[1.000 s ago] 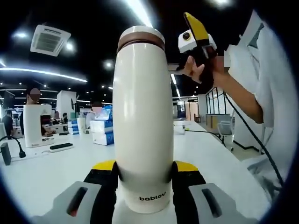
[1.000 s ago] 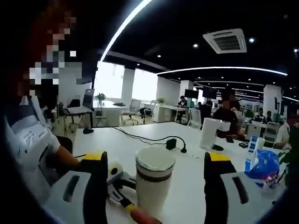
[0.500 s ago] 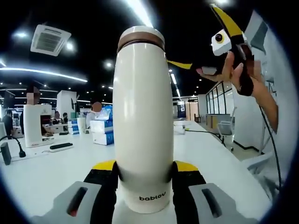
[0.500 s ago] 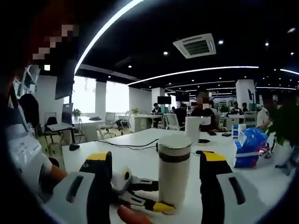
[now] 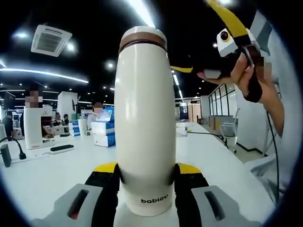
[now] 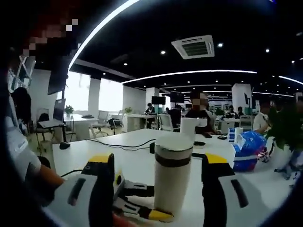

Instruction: Grasp the water cup twist off the cup lid place the cup lid on the table

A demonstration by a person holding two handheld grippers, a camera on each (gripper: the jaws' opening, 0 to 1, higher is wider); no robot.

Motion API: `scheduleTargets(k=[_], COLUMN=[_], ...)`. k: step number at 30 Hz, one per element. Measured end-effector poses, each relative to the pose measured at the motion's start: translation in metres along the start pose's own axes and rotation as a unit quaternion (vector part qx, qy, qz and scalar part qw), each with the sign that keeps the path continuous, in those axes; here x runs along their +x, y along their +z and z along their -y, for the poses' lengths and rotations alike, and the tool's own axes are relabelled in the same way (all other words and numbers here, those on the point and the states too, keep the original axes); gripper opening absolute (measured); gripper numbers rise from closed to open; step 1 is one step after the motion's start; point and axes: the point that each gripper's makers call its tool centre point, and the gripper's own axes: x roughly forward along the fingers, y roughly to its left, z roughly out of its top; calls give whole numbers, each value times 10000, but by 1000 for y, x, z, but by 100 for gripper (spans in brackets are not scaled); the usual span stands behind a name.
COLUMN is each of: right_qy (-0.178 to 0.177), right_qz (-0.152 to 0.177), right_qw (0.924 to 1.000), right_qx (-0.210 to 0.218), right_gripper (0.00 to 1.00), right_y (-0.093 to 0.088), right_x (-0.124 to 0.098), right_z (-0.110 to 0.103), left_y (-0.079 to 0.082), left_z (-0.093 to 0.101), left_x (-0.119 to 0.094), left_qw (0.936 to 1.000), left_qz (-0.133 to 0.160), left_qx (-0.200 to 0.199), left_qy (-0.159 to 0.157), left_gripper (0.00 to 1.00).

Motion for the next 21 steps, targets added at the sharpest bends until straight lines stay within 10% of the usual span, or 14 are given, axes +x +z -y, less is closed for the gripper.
scheduleTargets(k=[21], right_qy=[-238], right_qz=[157], right_qw=[9992], right_qx=[278], right_gripper=[47], right_y=[4], right_x=[41], right_z=[26], left_y=[0], left_z=[-1], left_x=[1], left_qw=[10000], left_qz=[2], left_qx=[19], left_qy=[-9], left_gripper=[47])
